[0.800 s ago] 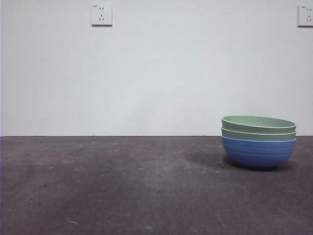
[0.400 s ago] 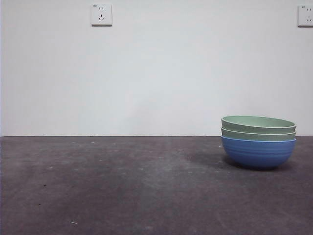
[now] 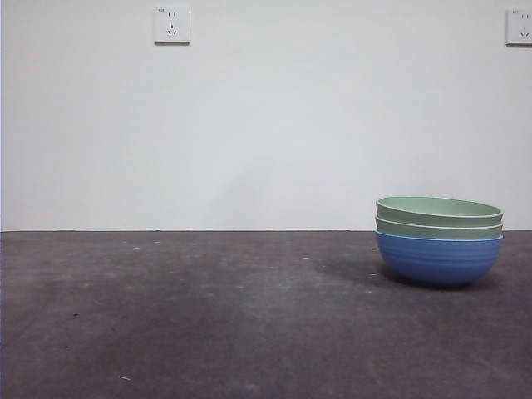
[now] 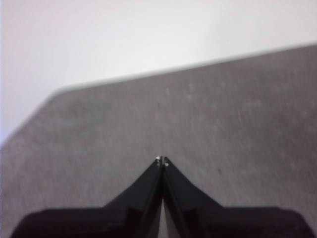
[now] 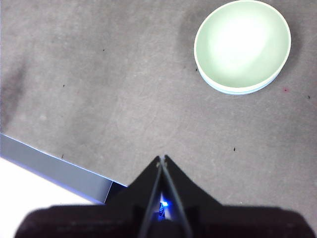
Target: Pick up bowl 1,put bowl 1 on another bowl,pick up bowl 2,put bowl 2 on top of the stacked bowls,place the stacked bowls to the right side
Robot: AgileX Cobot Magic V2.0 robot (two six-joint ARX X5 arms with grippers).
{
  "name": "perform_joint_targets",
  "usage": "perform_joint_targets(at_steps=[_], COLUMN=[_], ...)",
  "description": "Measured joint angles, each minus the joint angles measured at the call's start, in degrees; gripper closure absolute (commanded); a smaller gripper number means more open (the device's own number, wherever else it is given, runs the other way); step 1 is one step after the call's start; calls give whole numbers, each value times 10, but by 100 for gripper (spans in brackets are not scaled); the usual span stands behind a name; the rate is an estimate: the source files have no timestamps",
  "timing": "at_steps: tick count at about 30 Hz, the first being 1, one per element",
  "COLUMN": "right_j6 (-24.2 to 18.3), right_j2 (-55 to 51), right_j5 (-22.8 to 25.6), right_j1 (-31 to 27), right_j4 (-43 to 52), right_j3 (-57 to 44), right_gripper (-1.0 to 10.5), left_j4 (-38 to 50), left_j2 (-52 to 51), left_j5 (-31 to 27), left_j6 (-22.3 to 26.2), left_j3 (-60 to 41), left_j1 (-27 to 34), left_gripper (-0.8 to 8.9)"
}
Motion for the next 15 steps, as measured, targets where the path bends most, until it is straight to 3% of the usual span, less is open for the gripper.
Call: perform_joint_targets(at_steps=[15], right_j6=[0], right_j2=[0], right_j5=[0], right_j1=[0], right_j4=[0], right_j3=[0], right_gripper=[944], left_j4=[-23], left_j2=[0], left_j5=[2], left_j6=[-27], left_j3=[0], left_j1=[0], left_gripper=[817])
